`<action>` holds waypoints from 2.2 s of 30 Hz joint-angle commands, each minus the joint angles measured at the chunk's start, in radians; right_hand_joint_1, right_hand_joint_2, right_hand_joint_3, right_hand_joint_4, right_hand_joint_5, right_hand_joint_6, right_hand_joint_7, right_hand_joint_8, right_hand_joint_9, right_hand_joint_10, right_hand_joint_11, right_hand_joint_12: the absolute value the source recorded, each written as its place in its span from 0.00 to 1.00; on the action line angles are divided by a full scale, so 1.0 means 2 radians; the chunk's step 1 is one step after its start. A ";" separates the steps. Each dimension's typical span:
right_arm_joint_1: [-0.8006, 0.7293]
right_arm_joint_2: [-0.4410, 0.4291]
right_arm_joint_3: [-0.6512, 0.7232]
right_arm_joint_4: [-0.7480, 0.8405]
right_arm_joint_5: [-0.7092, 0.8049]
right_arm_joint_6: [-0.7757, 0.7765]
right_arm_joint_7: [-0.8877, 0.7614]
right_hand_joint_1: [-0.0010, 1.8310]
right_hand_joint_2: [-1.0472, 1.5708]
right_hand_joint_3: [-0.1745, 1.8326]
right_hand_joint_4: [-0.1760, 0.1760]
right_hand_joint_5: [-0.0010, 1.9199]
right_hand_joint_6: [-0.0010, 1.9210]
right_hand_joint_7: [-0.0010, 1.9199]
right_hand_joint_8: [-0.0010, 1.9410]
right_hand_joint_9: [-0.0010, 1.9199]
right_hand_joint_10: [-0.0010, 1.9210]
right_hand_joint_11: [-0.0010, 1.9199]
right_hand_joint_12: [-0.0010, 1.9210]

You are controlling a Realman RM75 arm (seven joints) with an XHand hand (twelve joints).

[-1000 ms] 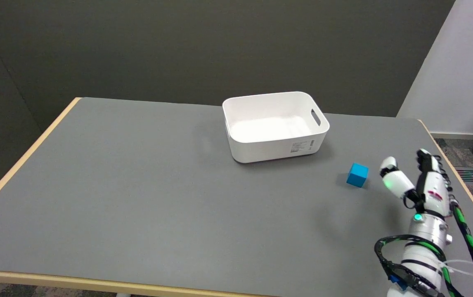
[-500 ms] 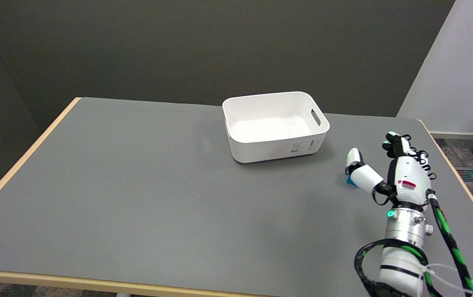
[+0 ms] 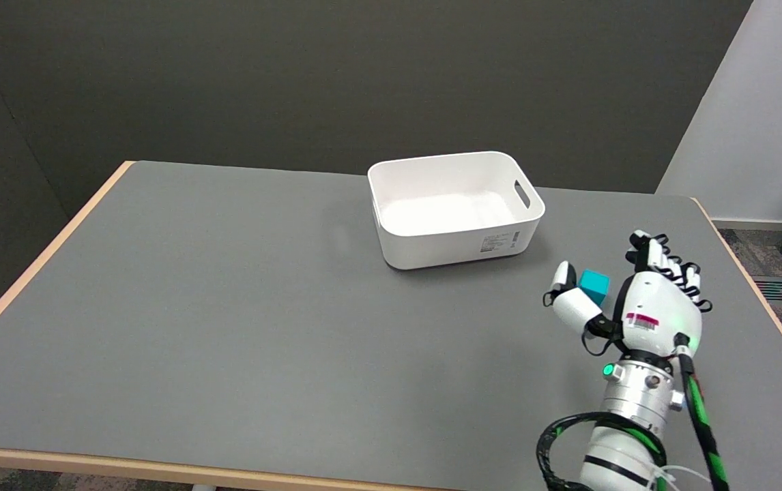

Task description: Pick up blue wooden cube.

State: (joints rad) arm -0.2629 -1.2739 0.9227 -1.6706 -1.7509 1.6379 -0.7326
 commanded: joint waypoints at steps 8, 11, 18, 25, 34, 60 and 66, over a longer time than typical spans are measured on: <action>-0.030 0.180 -0.005 -0.020 0.119 -0.031 -0.016 0.39 0.65 0.53 0.28 0.13 0.29 0.20 0.34 0.17 0.51 0.04 0.68; -0.070 0.231 0.042 -0.020 0.141 -0.082 0.025 0.39 0.65 0.54 0.33 0.13 0.29 0.20 0.33 0.18 0.50 0.05 0.68; -0.153 0.255 0.222 -0.013 0.139 -0.302 0.085 0.39 0.65 0.54 0.37 0.13 0.29 0.20 0.31 0.17 0.49 0.05 0.68; -0.180 0.214 0.373 -0.035 0.103 -0.548 0.113 0.39 0.64 0.54 0.39 0.13 0.28 0.20 0.30 0.16 0.47 0.05 0.68; -0.116 0.110 0.526 -0.128 0.014 -0.812 0.112 0.39 0.64 0.54 0.43 0.15 0.29 0.23 0.29 0.18 0.49 0.07 0.69; -0.069 0.091 0.796 -0.075 0.022 -1.126 0.108 0.35 0.63 0.53 0.59 0.17 0.32 0.26 0.29 0.19 0.48 0.08 0.67; -0.115 0.090 0.774 -0.084 0.020 -1.148 0.112 0.34 0.63 0.53 0.58 0.17 0.32 0.26 0.29 0.19 0.47 0.07 0.67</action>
State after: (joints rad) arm -0.4122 -1.0712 2.3153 -1.8511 -1.6754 -0.3129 -0.5196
